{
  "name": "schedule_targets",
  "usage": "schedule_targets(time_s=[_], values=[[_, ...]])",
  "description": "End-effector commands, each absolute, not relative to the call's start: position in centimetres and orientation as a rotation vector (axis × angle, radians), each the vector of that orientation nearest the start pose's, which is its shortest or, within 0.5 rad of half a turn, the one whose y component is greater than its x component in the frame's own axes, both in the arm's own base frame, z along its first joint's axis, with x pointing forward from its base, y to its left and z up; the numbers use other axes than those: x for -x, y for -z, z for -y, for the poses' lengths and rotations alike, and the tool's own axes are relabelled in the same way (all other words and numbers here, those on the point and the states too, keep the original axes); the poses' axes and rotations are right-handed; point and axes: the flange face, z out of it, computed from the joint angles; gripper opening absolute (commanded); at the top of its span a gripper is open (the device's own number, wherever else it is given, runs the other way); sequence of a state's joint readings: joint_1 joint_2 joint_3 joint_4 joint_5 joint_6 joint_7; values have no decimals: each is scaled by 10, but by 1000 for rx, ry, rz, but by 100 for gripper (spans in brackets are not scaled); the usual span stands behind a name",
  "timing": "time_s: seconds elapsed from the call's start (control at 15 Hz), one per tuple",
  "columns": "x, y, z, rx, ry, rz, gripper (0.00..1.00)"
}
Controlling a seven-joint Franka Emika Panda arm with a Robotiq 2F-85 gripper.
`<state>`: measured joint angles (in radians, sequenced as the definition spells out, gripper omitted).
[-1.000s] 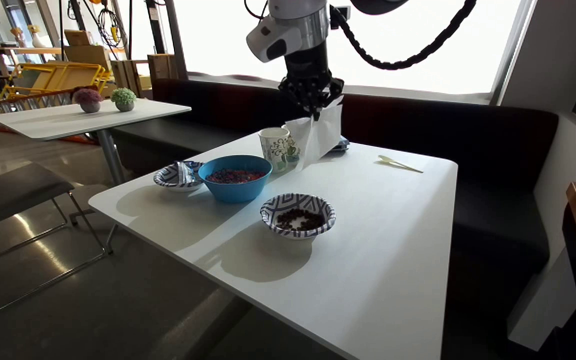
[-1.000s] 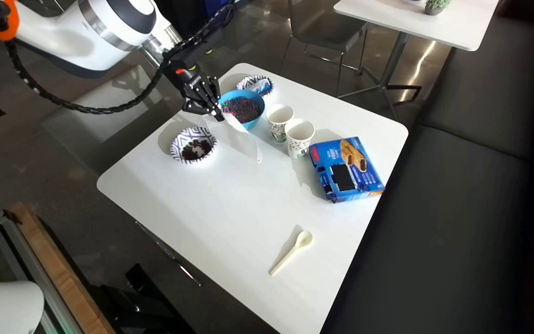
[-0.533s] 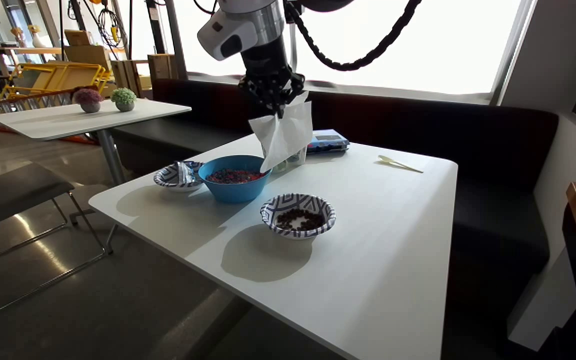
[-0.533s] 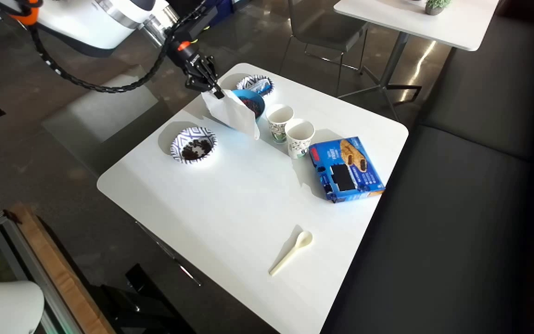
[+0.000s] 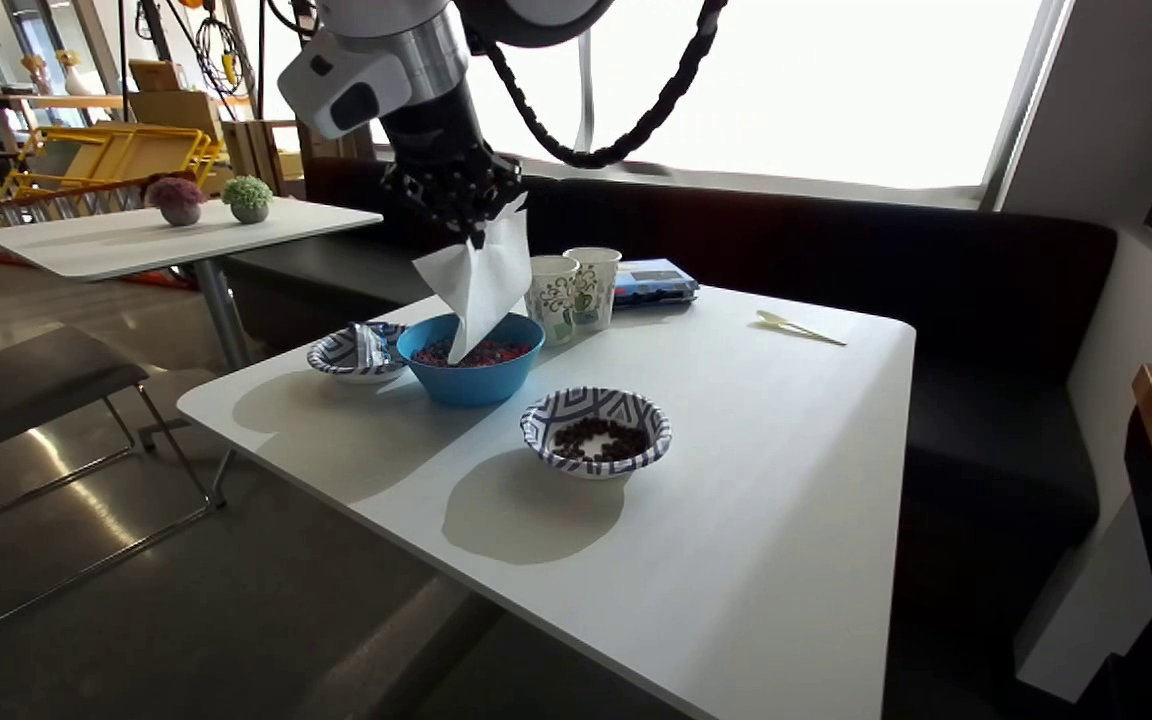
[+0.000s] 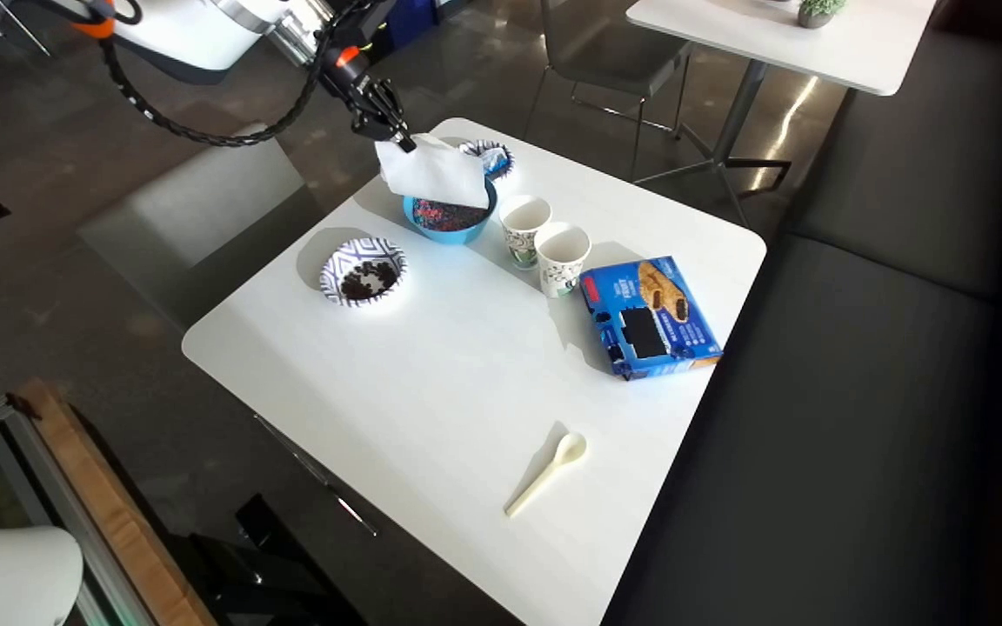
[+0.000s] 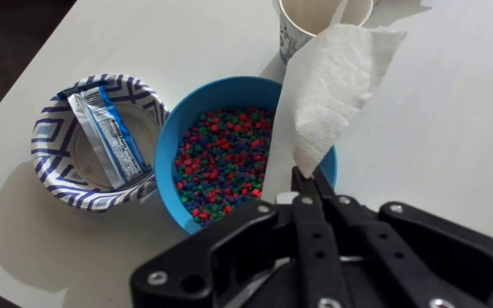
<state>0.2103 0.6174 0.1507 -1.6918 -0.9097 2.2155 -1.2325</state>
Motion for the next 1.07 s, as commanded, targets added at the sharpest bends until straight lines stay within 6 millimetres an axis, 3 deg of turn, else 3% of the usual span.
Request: schedule_targets(time_s=[0.0,0.33,1.0], values=[[-654,-244,-234,-1187,469,-2284,0],[-663,-261,-249,-1231,453,-2241,0],[-686,-282,-245,-1506,212,-2176,0]])
